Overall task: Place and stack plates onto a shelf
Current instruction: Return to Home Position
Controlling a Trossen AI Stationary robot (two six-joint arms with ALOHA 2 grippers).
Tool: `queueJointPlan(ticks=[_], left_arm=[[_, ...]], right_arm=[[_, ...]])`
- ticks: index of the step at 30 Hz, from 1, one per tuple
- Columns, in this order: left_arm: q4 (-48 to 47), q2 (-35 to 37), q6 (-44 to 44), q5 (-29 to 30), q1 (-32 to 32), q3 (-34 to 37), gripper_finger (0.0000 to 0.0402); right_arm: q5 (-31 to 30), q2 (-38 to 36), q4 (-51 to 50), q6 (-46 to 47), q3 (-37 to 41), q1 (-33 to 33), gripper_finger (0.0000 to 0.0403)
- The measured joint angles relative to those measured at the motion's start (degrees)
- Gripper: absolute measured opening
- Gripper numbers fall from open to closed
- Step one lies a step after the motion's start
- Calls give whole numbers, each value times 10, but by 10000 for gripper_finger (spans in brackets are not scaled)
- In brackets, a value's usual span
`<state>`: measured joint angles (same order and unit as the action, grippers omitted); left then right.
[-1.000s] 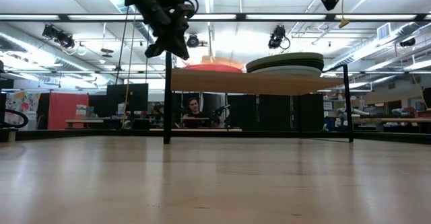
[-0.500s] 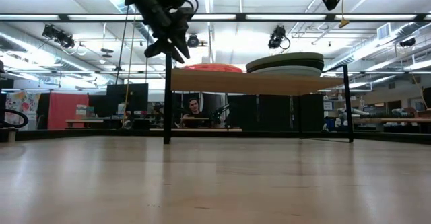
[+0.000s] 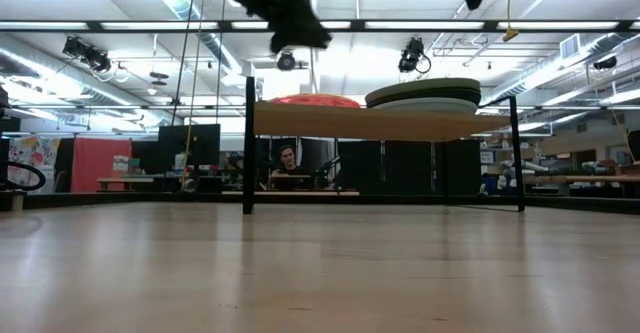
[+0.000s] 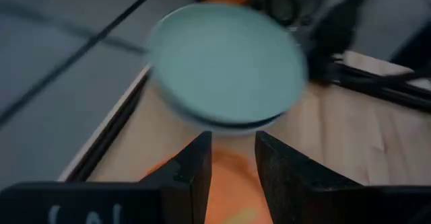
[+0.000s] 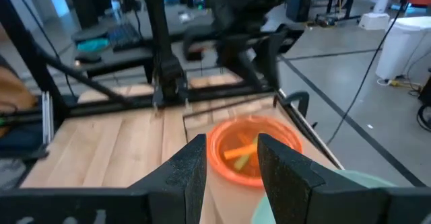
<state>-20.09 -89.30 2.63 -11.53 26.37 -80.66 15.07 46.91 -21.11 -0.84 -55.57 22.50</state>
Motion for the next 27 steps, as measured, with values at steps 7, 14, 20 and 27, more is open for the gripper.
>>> queueJointPlan(ticks=[7, 14, 20, 27], left_arm=[[-3, 2, -63, 27, -86, 0, 81], [-75, 55, -89, 39, -135, 0, 51], [-83, 162, -78, 116, -144, 78, 50], [39, 336, -63, 147, -151, 294, 50]], right_arm=[[0, 35, 28, 28, 0, -16, 139], [-4, 12, 18, 22, 0, -63, 139], [-33, -45, -55, 16, 9, -74, 139], [-78, -145, -42, 34, 97, -75, 139]])
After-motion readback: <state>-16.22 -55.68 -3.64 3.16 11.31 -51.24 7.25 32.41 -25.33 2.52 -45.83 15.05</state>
